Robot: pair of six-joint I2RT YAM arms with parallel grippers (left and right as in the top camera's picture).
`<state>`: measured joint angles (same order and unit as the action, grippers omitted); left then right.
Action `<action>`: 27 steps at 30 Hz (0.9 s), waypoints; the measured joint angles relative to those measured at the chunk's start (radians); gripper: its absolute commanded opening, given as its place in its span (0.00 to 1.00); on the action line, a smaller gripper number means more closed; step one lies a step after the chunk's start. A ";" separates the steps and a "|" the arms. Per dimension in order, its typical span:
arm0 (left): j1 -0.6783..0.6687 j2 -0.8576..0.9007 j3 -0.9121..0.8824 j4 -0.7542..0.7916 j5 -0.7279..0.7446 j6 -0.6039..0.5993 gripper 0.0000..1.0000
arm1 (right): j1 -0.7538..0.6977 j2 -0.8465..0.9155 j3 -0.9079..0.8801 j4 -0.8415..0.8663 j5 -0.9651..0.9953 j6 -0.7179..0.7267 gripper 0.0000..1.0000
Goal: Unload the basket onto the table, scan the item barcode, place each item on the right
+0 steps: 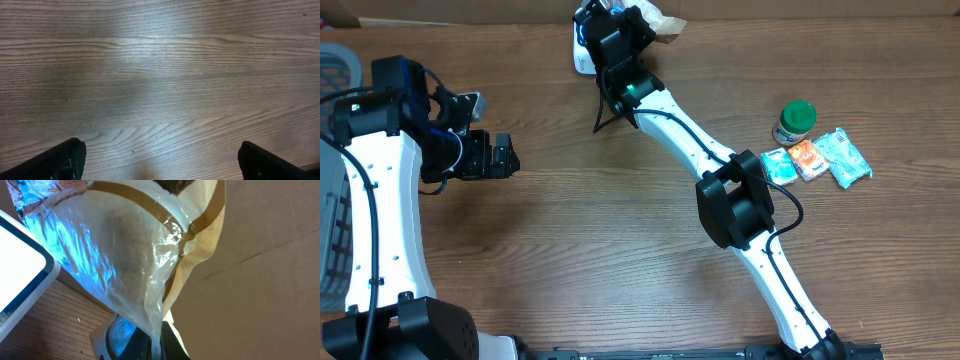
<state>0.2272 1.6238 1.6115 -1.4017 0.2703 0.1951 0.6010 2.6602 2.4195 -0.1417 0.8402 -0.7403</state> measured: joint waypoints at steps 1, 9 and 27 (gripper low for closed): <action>0.000 0.000 0.000 0.000 0.000 0.000 1.00 | 0.000 0.000 0.000 -0.001 0.002 0.000 0.04; 0.000 0.000 0.000 0.000 0.000 0.000 1.00 | 0.001 -0.019 -0.004 -0.047 0.005 0.068 0.04; 0.000 0.000 0.000 0.000 0.000 0.000 0.99 | -0.119 -0.581 -0.004 -1.297 -0.589 0.883 0.04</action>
<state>0.2272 1.6238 1.6115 -1.4021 0.2703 0.1951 0.4816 2.0789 2.4157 -1.4384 0.2508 0.1425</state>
